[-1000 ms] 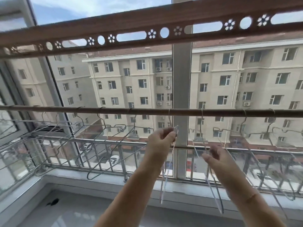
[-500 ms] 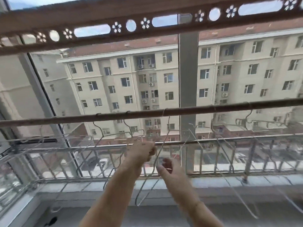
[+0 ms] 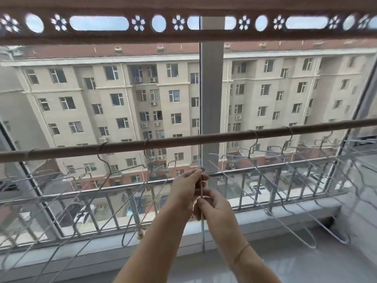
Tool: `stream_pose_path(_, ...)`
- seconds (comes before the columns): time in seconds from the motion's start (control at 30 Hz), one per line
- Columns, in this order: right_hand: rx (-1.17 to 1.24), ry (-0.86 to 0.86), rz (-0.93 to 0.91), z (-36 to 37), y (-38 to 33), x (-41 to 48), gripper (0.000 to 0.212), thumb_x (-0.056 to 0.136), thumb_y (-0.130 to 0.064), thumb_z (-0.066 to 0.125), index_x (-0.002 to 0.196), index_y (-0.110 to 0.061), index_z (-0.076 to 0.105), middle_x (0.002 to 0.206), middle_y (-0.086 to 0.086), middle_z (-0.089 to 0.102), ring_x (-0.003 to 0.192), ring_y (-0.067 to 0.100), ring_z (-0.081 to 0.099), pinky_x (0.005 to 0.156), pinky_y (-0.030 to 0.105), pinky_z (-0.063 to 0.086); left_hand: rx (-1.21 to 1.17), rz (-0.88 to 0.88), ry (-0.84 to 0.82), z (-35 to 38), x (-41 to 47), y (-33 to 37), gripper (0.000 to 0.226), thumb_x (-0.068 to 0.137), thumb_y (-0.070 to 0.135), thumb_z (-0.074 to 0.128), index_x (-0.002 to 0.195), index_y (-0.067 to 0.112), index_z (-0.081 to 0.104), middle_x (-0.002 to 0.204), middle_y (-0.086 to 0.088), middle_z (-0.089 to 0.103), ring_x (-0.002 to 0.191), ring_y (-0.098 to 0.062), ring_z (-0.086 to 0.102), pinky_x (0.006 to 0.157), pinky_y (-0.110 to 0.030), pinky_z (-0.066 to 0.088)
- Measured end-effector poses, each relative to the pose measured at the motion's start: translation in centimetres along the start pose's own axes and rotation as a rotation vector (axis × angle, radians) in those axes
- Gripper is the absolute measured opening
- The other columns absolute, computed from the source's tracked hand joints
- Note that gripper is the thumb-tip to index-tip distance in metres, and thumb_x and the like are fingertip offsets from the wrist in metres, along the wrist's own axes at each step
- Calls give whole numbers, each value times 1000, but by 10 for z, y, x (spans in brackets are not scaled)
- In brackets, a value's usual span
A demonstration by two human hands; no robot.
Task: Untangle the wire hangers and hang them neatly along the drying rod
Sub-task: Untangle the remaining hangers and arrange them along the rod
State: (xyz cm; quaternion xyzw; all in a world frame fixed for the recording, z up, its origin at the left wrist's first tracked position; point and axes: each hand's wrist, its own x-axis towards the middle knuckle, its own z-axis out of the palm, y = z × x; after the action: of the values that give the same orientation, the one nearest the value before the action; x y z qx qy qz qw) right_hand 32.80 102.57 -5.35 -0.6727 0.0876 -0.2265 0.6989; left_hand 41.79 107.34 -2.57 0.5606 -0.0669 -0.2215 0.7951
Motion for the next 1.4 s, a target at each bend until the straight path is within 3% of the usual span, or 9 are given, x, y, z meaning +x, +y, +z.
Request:
stream_pose_path(0.17,19,-82,-3,-4,-13,23,16,91,-4,47,96,-3,63,61,2,58,55,9,52,54,18,46,-51,49,28,7,12,18,16,92,5,53,82,3,65,68,-9,59,39,-11,56,42,-21,49)
stream_pose_path(0.37,-87,-165,93,-15,17,30,14,91,-8,50,99,-6,62,68,4,62,56,4,57,54,13,46,27,-32,44,-10,25,-11,19,93,5,50,81,6,64,66,-6,56,49,-11,52,43,-19,42)
stream_pose_path(0.7,-423,-101,75,-59,83,34,21,89,-19,57,109,-16,61,106,0,65,101,14,60,87,23,48,480,-241,-27,-81,-3,-89,25,96,5,43,101,8,66,63,2,55,51,-6,47,47,-13,37)
stream_pose_path(0.87,-606,-252,5,-70,94,40,35,88,-16,57,123,-16,54,124,-1,54,112,6,48,86,0,32,720,-179,-113,-106,-7,-95,28,94,4,42,94,14,68,68,2,54,61,-9,47,57,-14,38)
stream_pose_path(0.97,-721,-324,95,-83,98,39,41,89,-21,56,129,-13,50,128,1,55,120,12,48,99,19,33,831,-77,-130,-111,-6,-91,32,94,7,44,84,24,69,73,4,56,70,-8,49,61,-12,39)
stream_pose_path(1.07,-851,-378,182,-102,100,33,29,90,-32,54,114,-18,60,113,1,65,106,14,58,96,32,44,859,-7,-109,-110,-3,-92,32,94,9,44,82,27,68,80,4,59,74,-9,50,62,-14,37)
stream_pose_path(1.2,-846,-411,266,-126,93,18,21,92,-28,50,81,-21,66,68,-1,65,61,5,54,63,21,44,811,96,4,-101,2,-106,26,92,3,49,85,20,67,98,-14,68,79,-18,52,61,-17,37)
stream_pose_path(1.33,-541,-353,362,-129,83,-8,26,95,-9,44,81,-14,65,49,-3,45,46,11,48,54,24,47,922,264,320,-80,-2,-120,10,88,15,60,95,12,67,101,-9,62,92,-19,58,84,-28,46)
stream_pose_path(1.4,-453,-288,364,-124,78,-21,26,95,-6,41,86,-12,65,49,-1,43,44,12,43,48,22,42,783,246,356,-58,-15,-124,8,87,23,62,88,16,65,89,-3,64,85,-19,60,75,-25,49)
